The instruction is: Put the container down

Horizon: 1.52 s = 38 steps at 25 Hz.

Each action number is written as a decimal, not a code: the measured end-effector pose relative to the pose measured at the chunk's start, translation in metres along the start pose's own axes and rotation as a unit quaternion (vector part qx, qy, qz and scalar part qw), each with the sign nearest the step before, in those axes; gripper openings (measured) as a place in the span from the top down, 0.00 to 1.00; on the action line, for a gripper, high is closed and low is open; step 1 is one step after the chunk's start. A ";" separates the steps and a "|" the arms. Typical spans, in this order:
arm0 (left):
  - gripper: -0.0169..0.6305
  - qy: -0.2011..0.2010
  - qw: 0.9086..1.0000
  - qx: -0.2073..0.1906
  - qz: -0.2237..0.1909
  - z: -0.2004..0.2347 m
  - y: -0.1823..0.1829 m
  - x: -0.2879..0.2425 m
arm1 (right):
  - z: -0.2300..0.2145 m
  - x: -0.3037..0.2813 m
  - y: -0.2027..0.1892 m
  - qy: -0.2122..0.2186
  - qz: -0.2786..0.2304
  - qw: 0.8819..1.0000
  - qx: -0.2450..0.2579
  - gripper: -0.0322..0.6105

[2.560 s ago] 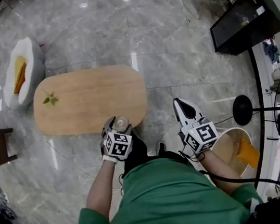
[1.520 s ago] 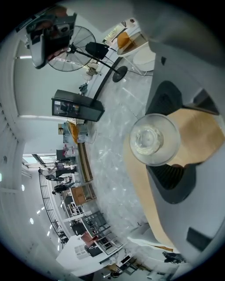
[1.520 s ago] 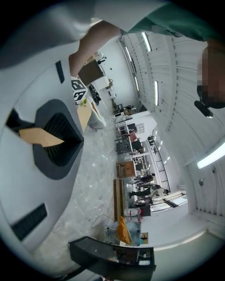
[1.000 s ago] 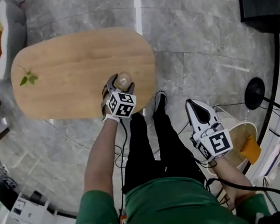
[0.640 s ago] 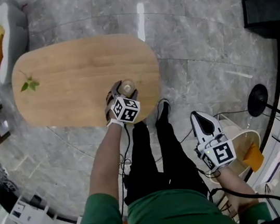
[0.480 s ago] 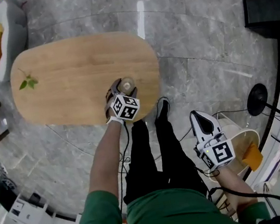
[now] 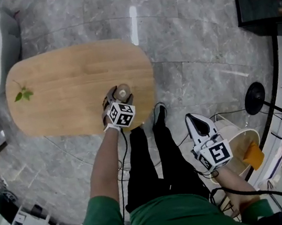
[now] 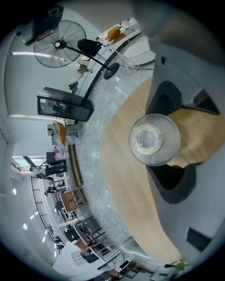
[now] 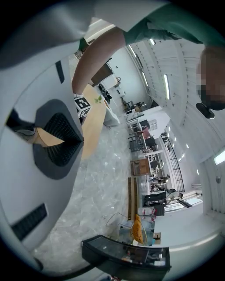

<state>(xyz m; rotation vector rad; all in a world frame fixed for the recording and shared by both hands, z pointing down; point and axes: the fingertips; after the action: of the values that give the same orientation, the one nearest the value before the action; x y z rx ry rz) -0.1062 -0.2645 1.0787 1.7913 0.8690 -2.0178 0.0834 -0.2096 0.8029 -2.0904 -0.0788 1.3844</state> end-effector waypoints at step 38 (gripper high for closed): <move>0.89 0.055 0.923 0.152 -0.350 -0.065 0.047 0.542 | 0.132 0.230 0.187 0.028 -0.198 0.976 0.081 0.93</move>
<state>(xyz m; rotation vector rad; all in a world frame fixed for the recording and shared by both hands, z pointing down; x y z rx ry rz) -0.1207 -0.1724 0.5390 1.9499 1.4633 -2.6198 0.0220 -0.2134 0.4839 -1.8519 -0.3300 1.0543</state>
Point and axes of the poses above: the fingertips, and each gripper's own axes: x backward along the fingers, z to its left, y out of its top, and after that the axes turned 15 degrees about z, right-handed
